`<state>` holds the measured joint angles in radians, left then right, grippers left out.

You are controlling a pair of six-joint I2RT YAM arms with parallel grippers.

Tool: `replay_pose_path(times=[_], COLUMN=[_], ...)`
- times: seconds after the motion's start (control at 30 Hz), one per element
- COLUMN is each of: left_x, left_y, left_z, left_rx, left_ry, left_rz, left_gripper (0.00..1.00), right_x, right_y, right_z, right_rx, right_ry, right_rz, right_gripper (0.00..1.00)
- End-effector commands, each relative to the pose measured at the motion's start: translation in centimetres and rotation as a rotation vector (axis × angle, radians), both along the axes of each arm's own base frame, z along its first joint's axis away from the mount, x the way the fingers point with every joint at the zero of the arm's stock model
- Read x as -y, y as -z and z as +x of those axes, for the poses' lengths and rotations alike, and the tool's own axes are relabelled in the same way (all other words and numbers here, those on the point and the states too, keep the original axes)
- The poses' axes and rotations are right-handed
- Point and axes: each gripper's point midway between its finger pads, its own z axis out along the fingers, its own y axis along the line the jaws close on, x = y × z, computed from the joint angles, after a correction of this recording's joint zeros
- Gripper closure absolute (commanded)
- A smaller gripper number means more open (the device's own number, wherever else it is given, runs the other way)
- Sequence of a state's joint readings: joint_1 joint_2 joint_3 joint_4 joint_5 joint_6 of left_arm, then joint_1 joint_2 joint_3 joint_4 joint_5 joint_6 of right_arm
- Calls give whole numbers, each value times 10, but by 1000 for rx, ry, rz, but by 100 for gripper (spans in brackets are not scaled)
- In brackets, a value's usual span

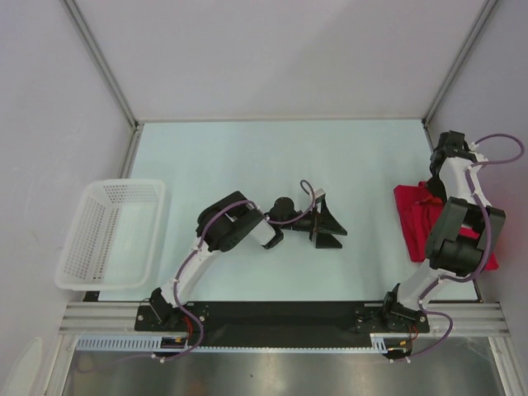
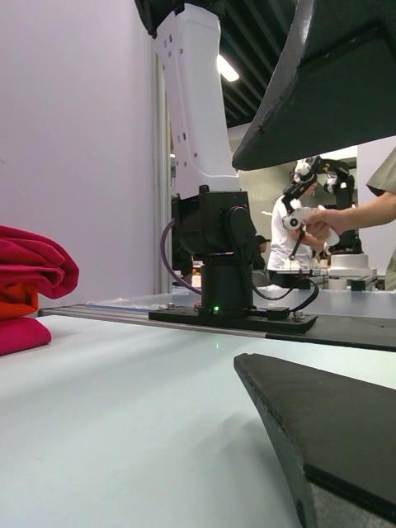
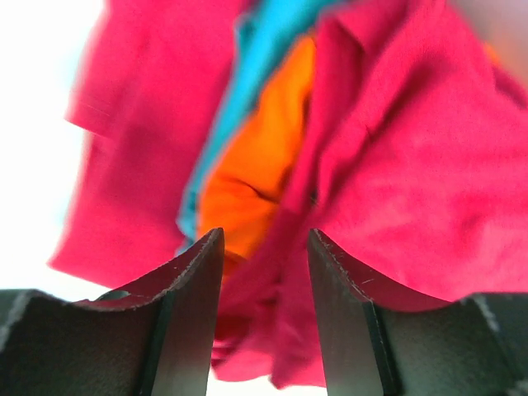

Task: Fold and stack the t-shirts
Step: Put the neatly folded tshirt into the corner of the board with the right arm

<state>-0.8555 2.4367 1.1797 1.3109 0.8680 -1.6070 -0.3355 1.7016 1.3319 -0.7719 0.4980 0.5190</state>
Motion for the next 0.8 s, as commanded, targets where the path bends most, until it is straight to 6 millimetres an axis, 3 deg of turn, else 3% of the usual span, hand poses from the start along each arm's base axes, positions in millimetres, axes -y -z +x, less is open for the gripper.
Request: replay_pose_path(times=[0.0, 0.23, 0.33, 0.43, 0.47, 0.5, 0.53, 0.57, 0.6, 0.63, 0.67, 0.7, 0.73, 0.77], left_x=[-7, -21, -39, -56, -61, -70, -74, -80, -100, -106, -118, -142, -152, -163], left_y=[-15, -22, -22, -33, -37, -43, -48, -52, -45, -63, -67, -68, -89, -97], left_z=[3, 17, 25, 35, 39, 46, 55, 64, 60, 94, 101, 96, 116, 119], left_rx=[79, 113, 117, 157, 209, 198, 310, 361, 306, 505, 541, 514, 601, 608], left_ry=[-19, -56, -89, -127, -136, -161, -170, -190, -179, -258, -274, -263, -329, -347], left_rz=[-34, 7, 44, 82, 93, 157, 186, 241, 414, 505, 603, 734, 791, 823], left_gripper=[0, 0, 0, 1, 0, 0, 0, 0, 0, 1, 0, 1, 0, 0], right_x=[8, -15, -42, -94, -125, -147, -165, -187, -223, -247, -271, -303, -325, -343], right_y=[-62, -117, -123, -121, -110, -112, -110, -98, -103, -98, -94, -95, -94, -96], right_z=[40, 65, 73, 79, 82, 82, 81, 80, 77, 73, 70, 62, 55, 52], right_rx=[145, 232, 253, 264, 265, 289, 299, 305, 339, 347, 363, 367, 367, 378], right_ry=[-24, -122, -201, -329, -404, -461, -497, -553, -642, -702, -765, -855, -917, -967], right_rz=[-103, -149, -108, -52, -5, 23, 49, 110, 156, 217, 252, 284, 326, 350], right_gripper=[50, 49, 49, 49, 49, 49, 49, 49, 50, 50, 50, 51, 52, 52])
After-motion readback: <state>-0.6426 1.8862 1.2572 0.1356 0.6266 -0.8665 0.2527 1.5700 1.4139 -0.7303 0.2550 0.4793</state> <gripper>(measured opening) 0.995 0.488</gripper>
